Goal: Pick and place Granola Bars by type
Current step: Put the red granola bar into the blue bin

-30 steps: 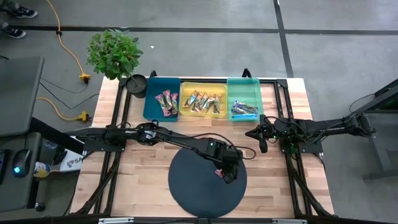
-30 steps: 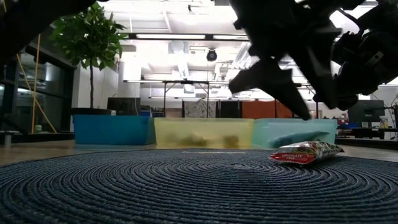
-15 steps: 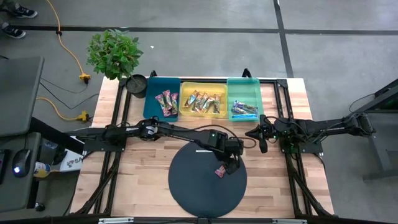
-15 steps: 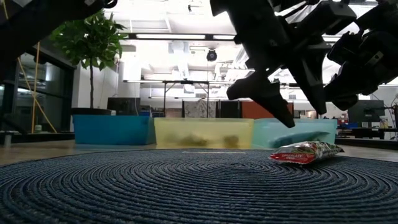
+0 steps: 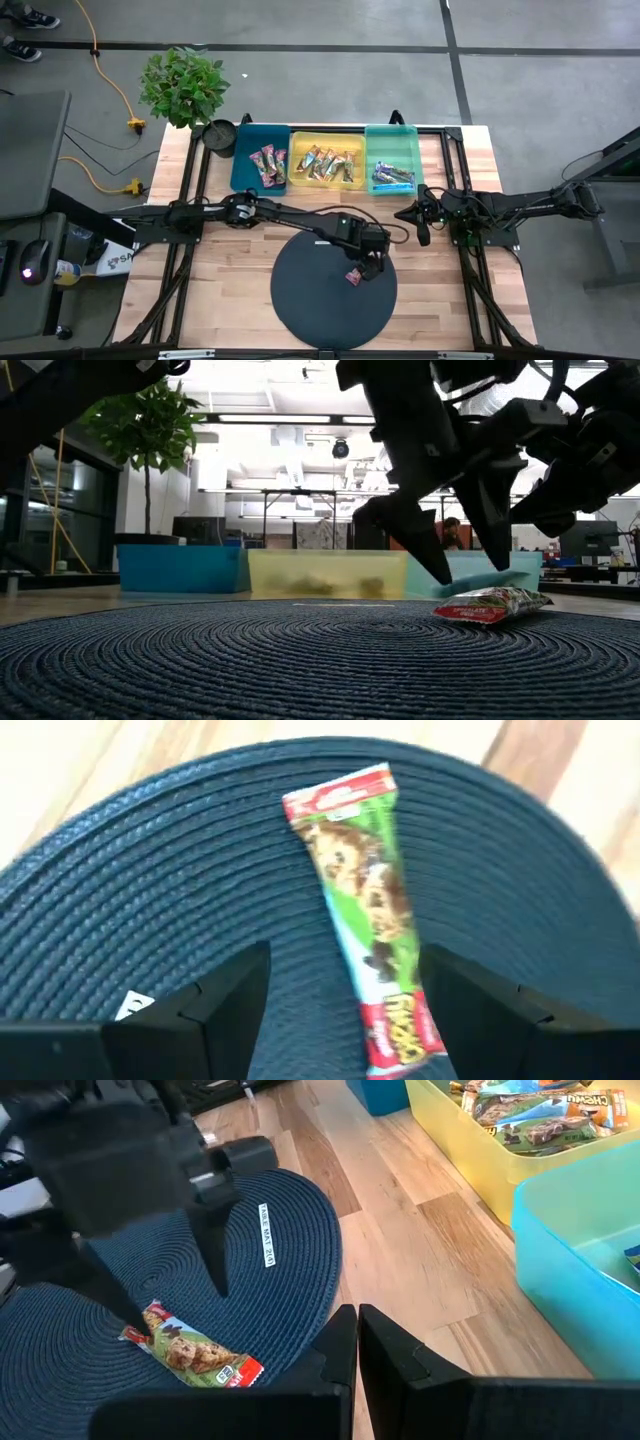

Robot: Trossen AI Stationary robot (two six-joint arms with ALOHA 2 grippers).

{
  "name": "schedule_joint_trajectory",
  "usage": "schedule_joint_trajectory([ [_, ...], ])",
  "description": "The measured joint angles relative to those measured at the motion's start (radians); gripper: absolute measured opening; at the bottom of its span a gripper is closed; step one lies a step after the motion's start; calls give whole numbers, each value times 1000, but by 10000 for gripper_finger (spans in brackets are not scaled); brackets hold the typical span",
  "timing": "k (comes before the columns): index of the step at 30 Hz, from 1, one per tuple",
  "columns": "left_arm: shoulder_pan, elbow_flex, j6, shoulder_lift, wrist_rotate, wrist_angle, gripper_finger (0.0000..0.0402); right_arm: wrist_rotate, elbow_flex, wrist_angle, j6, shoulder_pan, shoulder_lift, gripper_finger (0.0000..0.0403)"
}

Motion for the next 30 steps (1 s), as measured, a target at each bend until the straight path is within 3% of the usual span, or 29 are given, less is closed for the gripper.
schedule_joint_trajectory([
  [16,-29,4,-25,14,-23,43,252,0,0,0,0,0,0,0],
  [30,-38,4,-30,59,30,57,252,0,0,0,0,0,0,0],
])
